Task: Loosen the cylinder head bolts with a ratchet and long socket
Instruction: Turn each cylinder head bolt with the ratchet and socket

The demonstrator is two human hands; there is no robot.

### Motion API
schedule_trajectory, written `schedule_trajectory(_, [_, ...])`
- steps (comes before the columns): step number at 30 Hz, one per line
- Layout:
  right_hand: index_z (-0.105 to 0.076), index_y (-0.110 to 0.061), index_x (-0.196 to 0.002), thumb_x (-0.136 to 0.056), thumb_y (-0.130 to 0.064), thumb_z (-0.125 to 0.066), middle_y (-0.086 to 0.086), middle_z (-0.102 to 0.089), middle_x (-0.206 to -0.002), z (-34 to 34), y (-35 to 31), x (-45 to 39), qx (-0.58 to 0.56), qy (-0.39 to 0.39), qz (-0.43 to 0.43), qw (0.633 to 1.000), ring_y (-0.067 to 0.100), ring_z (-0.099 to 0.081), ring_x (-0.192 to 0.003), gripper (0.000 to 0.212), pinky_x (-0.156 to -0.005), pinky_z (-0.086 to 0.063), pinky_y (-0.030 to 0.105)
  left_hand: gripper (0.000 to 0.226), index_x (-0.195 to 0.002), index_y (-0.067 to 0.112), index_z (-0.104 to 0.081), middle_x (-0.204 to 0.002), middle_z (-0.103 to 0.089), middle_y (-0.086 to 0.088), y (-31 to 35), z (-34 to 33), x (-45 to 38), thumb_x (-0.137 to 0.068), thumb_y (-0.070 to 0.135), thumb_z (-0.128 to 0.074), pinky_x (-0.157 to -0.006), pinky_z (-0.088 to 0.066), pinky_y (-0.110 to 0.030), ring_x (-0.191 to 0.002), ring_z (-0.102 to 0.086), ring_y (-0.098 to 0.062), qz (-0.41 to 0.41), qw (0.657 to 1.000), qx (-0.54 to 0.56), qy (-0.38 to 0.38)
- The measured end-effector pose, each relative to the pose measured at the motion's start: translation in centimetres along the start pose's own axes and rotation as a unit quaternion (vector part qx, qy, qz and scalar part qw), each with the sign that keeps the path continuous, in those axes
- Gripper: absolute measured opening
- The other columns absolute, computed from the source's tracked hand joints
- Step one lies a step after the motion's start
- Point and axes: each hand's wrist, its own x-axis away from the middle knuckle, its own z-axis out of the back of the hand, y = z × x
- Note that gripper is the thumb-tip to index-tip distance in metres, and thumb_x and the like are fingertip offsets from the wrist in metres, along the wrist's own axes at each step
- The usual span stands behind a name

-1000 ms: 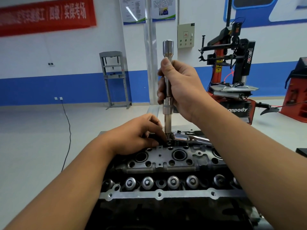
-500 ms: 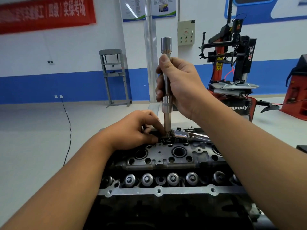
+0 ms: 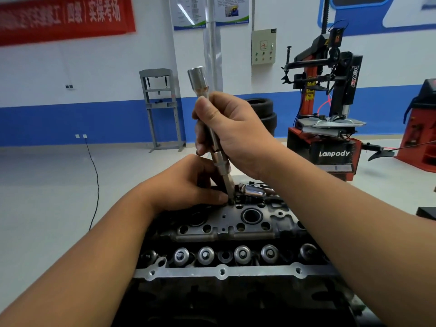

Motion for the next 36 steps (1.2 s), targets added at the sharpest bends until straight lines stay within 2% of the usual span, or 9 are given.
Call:
schedule_trajectory(2, [-0.054,-0.006,-0.091,-0.111,-0.019,-0.047,0.01,-0.054,-0.064,0.0,-0.2,0.0,-0.003,0.004,0.016,1.0,0.024,-0.055,-0.052,0.025,-0.055,-0.05,0.032,0.018,-0.103,0.021,-0.08,-0.082,-0.076,0.018,0.1,-0.1,0.0,-0.089,0.011,-0.083,-0.062,-0.048,-0.016,-0.061,-0.058,-0.001,0.002,1.0,-0.02,0.008])
schedule_trajectory(5, [-0.054,-0.004,-0.093,-0.11,-0.018,-0.047,0.009,-0.055,-0.063,0.3,-0.3,-0.2,-0.01,0.023,0.028,0.999,0.024,-0.054,-0.052,0.023,-0.057,-0.049,0.035,0.024,-0.103,0.022,-0.078,-0.095,-0.08,0.008,0.2,-0.2,-0.1,-0.089,0.003,-0.08,-0.078,-0.062,-0.044,-0.078,-0.073,-0.015,0.014,0.999,-0.023,0.034])
schedule_trajectory(7, [-0.053,-0.003,-0.096,-0.11,-0.019,-0.047,0.009,-0.055,-0.064,0.5,-0.2,-0.2,-0.016,0.032,0.03,0.999,0.025,-0.055,-0.053,0.022,-0.058,-0.049,0.036,0.029,-0.103,0.022,-0.078,-0.1,-0.081,0.001,0.2,-0.3,-0.1,-0.088,-0.002,-0.079,-0.092,-0.059,-0.058,-0.095,-0.077,-0.027,0.017,0.999,-0.006,0.039])
schedule_trajectory(9, [-0.053,-0.002,-0.1,-0.11,-0.019,-0.047,0.009,-0.056,-0.065,0.5,-0.2,-0.2,-0.023,0.035,0.03,0.999,0.025,-0.055,-0.053,0.021,-0.058,-0.05,0.036,0.034,-0.103,0.025,-0.077,-0.102,-0.081,-0.003,0.1,-0.2,0.0,-0.086,-0.004,-0.079,-0.095,-0.057,-0.062,-0.1,-0.075,-0.034,0.019,0.999,0.01,0.044])
schedule_trajectory(17, [-0.053,-0.003,-0.099,-0.11,-0.02,-0.047,0.009,-0.057,-0.067,0.4,-0.1,-0.3,-0.034,0.039,0.021,0.998,0.024,-0.056,-0.054,0.02,-0.059,-0.051,0.036,0.031,-0.105,0.018,-0.078,-0.101,-0.08,-0.005,0.2,0.0,0.1,-0.083,-0.004,-0.08,-0.097,-0.058,-0.055,-0.1,-0.076,-0.03,0.029,0.999,0.032,0.031])
schedule_trajectory(21, [-0.053,-0.003,-0.098,-0.11,-0.018,-0.047,0.009,-0.056,-0.066,0.2,-0.1,-0.1,-0.049,0.007,0.017,0.999,0.026,-0.056,-0.055,0.02,-0.058,-0.051,0.035,0.027,-0.105,0.018,-0.077,-0.099,-0.081,-0.003,0.4,0.0,0.1,-0.079,0.014,-0.084,-0.096,-0.06,-0.047,-0.098,-0.077,-0.027,0.026,0.998,0.048,0.025])
schedule_trajectory(24, [-0.055,-0.004,-0.096,-0.11,-0.019,-0.048,0.01,-0.055,-0.066,0.5,-0.3,0.1,-0.035,-0.03,-0.002,0.999,0.025,-0.054,-0.056,0.021,-0.052,-0.049,0.03,0.022,-0.1,0.022,-0.077,-0.097,-0.08,0.002,0.4,-0.2,0.1,-0.085,0.009,-0.086,-0.093,-0.057,-0.038,-0.096,-0.076,-0.017,0.02,0.999,0.028,0.025])
schedule_trajectory(32, [-0.059,-0.011,-0.089,-0.096,-0.017,-0.073,0.007,-0.066,-0.068,1.7,-0.4,-0.4,-0.009,0.04,-0.008,0.999,0.025,-0.063,-0.059,0.017,-0.062,-0.056,0.04,0.024,-0.084,0.031,-0.079,-0.093,-0.08,0.0,0.4,-0.5,-0.1,-0.078,0.012,-0.092,-0.094,-0.06,-0.048,-0.092,-0.077,-0.019,0.019,0.998,0.012,0.059])
schedule_trajectory(36, [-0.063,-0.007,-0.095,-0.106,-0.022,-0.057,0.01,-0.073,-0.079,1.8,-0.7,-0.3,-0.009,-0.013,-0.024,1.0,0.028,-0.067,-0.067,0.02,-0.066,-0.053,0.04,0.022,-0.104,0.021,-0.077,-0.104,-0.081,-0.002,0.2,-0.3,0.0,-0.086,0.01,-0.085,-0.096,-0.06,-0.037,-0.103,-0.077,-0.019,0.008,0.999,0.045,0.023])
